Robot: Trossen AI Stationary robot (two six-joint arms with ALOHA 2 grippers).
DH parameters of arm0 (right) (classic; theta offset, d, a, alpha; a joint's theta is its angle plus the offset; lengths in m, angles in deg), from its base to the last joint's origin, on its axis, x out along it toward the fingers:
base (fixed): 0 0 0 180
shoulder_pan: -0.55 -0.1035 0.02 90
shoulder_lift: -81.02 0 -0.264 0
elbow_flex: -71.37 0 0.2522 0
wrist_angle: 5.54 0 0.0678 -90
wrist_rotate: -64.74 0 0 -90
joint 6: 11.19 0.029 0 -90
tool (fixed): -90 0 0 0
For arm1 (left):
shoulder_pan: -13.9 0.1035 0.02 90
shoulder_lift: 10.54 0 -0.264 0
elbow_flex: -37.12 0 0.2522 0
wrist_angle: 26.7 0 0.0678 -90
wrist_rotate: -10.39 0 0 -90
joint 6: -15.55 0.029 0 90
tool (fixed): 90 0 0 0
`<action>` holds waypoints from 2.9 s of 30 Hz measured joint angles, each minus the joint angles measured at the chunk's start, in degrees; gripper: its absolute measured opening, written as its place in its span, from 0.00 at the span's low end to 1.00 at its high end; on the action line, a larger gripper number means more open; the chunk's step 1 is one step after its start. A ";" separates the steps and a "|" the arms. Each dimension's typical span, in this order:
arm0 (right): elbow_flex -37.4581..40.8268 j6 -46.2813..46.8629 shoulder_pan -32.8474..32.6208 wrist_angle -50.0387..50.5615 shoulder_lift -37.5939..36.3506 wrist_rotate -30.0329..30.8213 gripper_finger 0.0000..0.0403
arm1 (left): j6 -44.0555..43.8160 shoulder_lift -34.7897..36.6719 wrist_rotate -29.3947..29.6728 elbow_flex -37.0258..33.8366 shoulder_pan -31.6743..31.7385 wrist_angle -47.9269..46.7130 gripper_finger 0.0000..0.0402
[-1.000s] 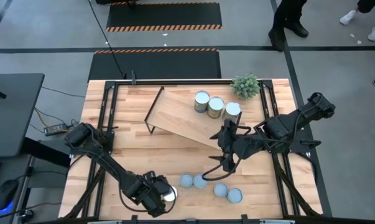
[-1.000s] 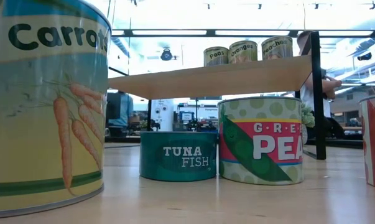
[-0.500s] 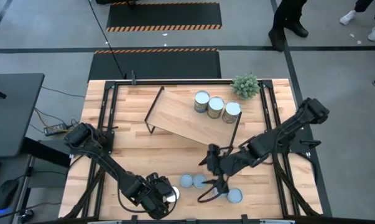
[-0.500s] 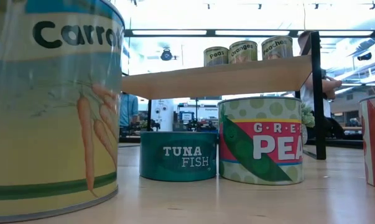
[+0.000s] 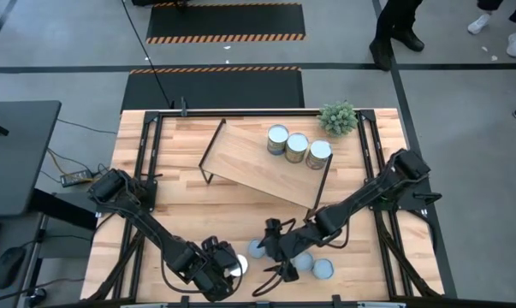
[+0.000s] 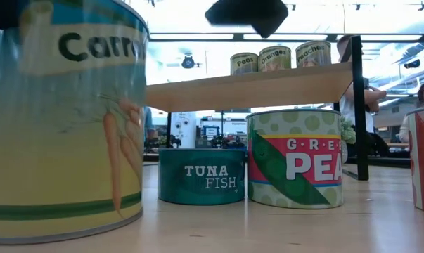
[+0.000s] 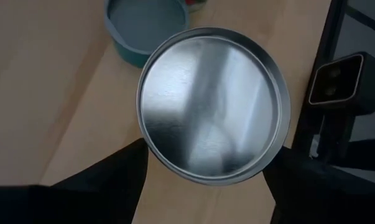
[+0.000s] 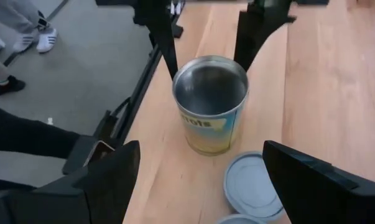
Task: Pick and place cans onto a shelf
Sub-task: Put the canned carrots on the shelf
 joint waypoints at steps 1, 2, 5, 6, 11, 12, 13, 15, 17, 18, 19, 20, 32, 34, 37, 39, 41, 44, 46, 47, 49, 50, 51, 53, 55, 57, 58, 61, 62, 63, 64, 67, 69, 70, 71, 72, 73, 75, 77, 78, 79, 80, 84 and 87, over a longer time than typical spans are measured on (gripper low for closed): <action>0.00 -0.02 0.08 -0.43 0.57 -0.10 0.86 | 0.00 0.00 0.44 0.00 0.07 0.01 0.77; 0.00 -0.03 0.17 -1.08 1.04 -0.25 0.86 | 0.01 0.00 0.84 0.00 0.10 0.00 0.77; 0.00 -1.00 0.39 -1.79 1.75 -0.47 0.86 | 0.05 0.02 1.93 0.00 0.37 -0.07 0.77; -0.02 -1.39 0.39 -2.22 1.94 -0.47 0.86 | 0.06 0.02 2.27 0.00 0.42 -0.14 0.77; -0.09 -2.88 1.16 -3.54 3.82 0.45 0.86 | 0.47 0.04 3.87 0.00 1.42 -0.68 0.77; -0.08 -3.09 1.28 -3.30 4.42 0.96 0.86 | 0.47 0.04 4.12 0.02 1.78 -1.20 0.77; -0.05 -3.35 1.36 -3.11 4.98 1.65 0.86 | 0.45 0.04 4.13 0.01 2.11 -1.68 0.77; -0.04 -4.54 1.56 -3.41 5.92 2.74 0.86 | 0.62 0.04 4.16 0.01 2.58 -1.98 0.77; -0.04 -5.67 1.57 -3.61 6.37 4.58 0.86 | 1.51 0.07 4.39 0.00 3.12 -2.34 0.77; -0.04 -5.95 1.57 -3.37 6.38 5.56 0.86 | 1.85 0.07 4.55 0.00 3.36 -2.50 0.77; -0.04 -6.07 1.72 -3.57 6.36 6.36 0.86 | 2.03 0.07 4.63 0.00 3.60 -2.83 0.77; -0.04 -6.36 1.95 -3.75 6.36 7.02 0.86 | 2.32 0.07 4.61 0.00 3.84 -3.18 0.77; -0.04 -6.86 5.10 -3.13 6.34 9.27 0.86 | 3.95 0.07 6.22 0.00 6.55 -11.83 0.77; -0.04 -6.86 5.61 -2.93 6.32 9.58 0.86 | 3.96 0.07 7.27 0.02 6.91 -13.69 0.77; -0.04 -6.84 6.31 -2.87 6.32 10.73 0.86 | 3.97 0.07 9.40 0.02 7.46 -16.29 0.77; -0.04 -6.65 6.73 -2.43 6.28 10.88 0.86 | 4.01 0.07 10.28 0.02 7.92 -18.21 0.77; -0.04 -5.81 7.09 -1.30 6.09 10.81 0.86 | 4.11 0.07 10.85 0.02 8.43 -20.01 0.77; -0.04 -5.45 7.53 0.93 5.16 10.83 0.86 | 5.57 0.07 11.08 0.02 9.09 -21.80 0.77; -0.04 -5.57 7.75 1.92 4.29 10.92 0.86 | 7.75 0.07 11.10 0.02 9.23 -21.98 0.77; -0.04 -5.65 7.86 2.74 3.87 11.07 0.86 | 8.51 0.07 10.99 0.02 9.32 -22.05 0.77; -0.04 -5.64 7.97 4.35 2.87 11.16 0.86 | 10.64 0.07 9.98 0.02 9.36 -22.03 0.77; -0.04 -5.51 7.95 5.53 2.28 11.22 0.86 | 11.75 0.16 9.01 0.02 9.34 -22.01 0.77; -0.04 -5.16 7.88 6.92 1.55 11.22 0.86 | 13.11 0.38 7.92 0.02 9.33 -22.05 0.77; -0.04 -3.90 7.47 10.01 -0.13 11.26 0.86 | 15.53 1.36 4.94 0.02 9.19 -21.86 0.75; -0.04 -3.03 6.76 12.88 -2.05 11.27 0.86 | 18.22 2.97 1.54 0.02 9.00 -21.60 0.74; -0.04 -2.54 5.94 14.59 -4.25 11.25 0.86 | 19.90 4.82 -2.78 0.02 9.04 -21.16 0.73; -0.04 -2.42 5.52 15.17 -5.39 11.17 0.86 | 19.58 5.67 -5.01 0.02 9.46 -21.09 0.73; -0.04 -2.34 4.33 15.81 -8.59 11.18 0.86 | 18.41 7.66 -12.53 0.02 11.20 -20.41 0.75; -0.04 -2.34 3.94 15.81 -9.49 11.56 0.86 | 18.94 8.21 -14.61 0.02 11.81 -19.99 0.76; -0.04 -2.35 3.55 15.86 -10.35 12.29 0.86 | 19.86 8.69 -16.30 0.02 12.39 -19.72 0.78; -0.04 -2.34 3.26 16.21 -11.12 13.10 0.86 | 20.67 8.92 -17.61 0.02 13.04 -19.08 0.79; -0.04 -2.30 2.56 19.16 -13.17 15.49 0.86 | 22.94 9.48 -20.15 0.36 13.98 -18.23 0.86; -0.04 -1.10 2.12 21.82 -14.55 16.98 0.86 | 23.97 9.60 -20.92 0.75 14.24 -17.86 0.93; -0.04 -0.23 2.07 23.20 -15.27 17.67 0.86 | 24.38 9.61 -20.86 0.76 14.27 -18.46 0.96; -0.04 0.52 1.96 24.21 -15.90 18.30 0.86 | 24.77 9.57 -20.67 0.71 14.26 -19.68 0.98; -0.04 1.23 1.84 25.16 -16.49 18.63 0.86 | 25.21 9.52 -20.45 0.68 14.33 -20.73 0.98; -0.04 1.67 1.76 26.10 -16.96 18.83 0.86 | 25.77 9.46 -20.27 0.63 14.69 -21.19 0.98; -0.04 1.97 1.67 26.61 -17.68 18.91 0.86 | 26.02 9.42 -20.24 -0.31 15.59 -21.61 0.98; -0.04 1.97 1.65 26.59 -18.35 19.04 0.86 | 26.25 9.33 -20.33 -2.06 16.87 -21.43 0.98; -0.04 1.99 1.66 26.55 -18.56 19.29 0.86 | 26.83 9.33 -20.71 -3.26 17.59 -20.02 0.98; -0.04 2.03 1.68 26.65 -18.62 19.50 0.86 | 27.38 9.30 -21.33 -4.31 18.31 -18.94 0.98; -0.04 2.01 1.70 26.82 -18.62 19.55 0.86 | 27.79 9.28 -21.89 -5.29 18.96 -18.26 0.98; -0.04 2.01 1.28 27.00 -18.60 19.05 0.86 | 30.74 9.25 -22.37 -7.65 20.50 -13.96 0.98; -0.04 2.16 1.03 27.14 -18.60 18.81 0.86 | 32.50 9.25 -22.34 -8.61 21.18 -11.55 0.98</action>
